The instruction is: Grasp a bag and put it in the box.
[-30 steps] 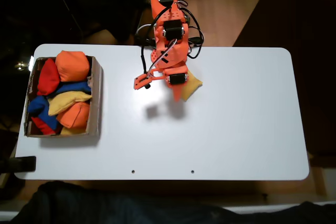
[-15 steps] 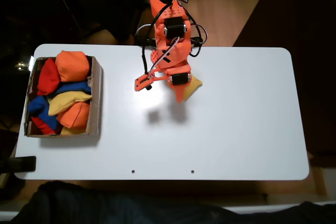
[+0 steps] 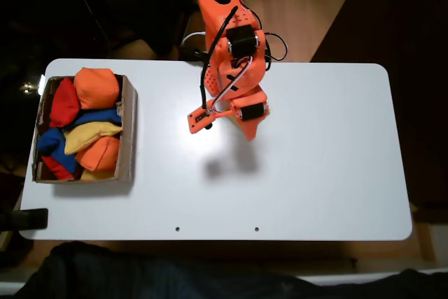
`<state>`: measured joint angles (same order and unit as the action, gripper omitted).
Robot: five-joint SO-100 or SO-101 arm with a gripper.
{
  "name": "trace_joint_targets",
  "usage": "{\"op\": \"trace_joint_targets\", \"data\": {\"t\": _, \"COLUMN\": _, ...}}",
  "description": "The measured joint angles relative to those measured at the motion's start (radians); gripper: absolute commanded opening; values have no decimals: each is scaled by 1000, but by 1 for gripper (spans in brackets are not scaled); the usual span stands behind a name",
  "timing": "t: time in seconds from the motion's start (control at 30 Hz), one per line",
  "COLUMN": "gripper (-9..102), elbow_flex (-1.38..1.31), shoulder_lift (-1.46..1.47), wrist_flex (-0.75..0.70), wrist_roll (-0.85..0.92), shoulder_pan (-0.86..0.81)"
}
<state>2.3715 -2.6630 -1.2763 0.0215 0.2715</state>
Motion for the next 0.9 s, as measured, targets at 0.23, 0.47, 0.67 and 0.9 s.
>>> {"op": "trace_joint_targets", "data": {"t": 0.23, "gripper": 0, "elbow_flex": -54, "shoulder_lift": 84, "wrist_flex": 0, "wrist_roll": 9, "shoulder_pan": 91}}
{"op": "trace_joint_targets", "data": {"t": 0.47, "gripper": 0, "elbow_flex": -100, "shoulder_lift": 169, "wrist_flex": -21, "wrist_roll": 72, "shoulder_pan": 156}}
{"op": "trace_joint_targets", "data": {"t": 0.67, "gripper": 0, "elbow_flex": -141, "shoulder_lift": 239, "wrist_flex": -23, "wrist_roll": 172, "shoulder_pan": 169}}
{"op": "trace_joint_targets", "data": {"t": 0.9, "gripper": 1, "elbow_flex": -209, "shoulder_lift": 365, "wrist_flex": -83, "wrist_roll": 311, "shoulder_pan": 201}}
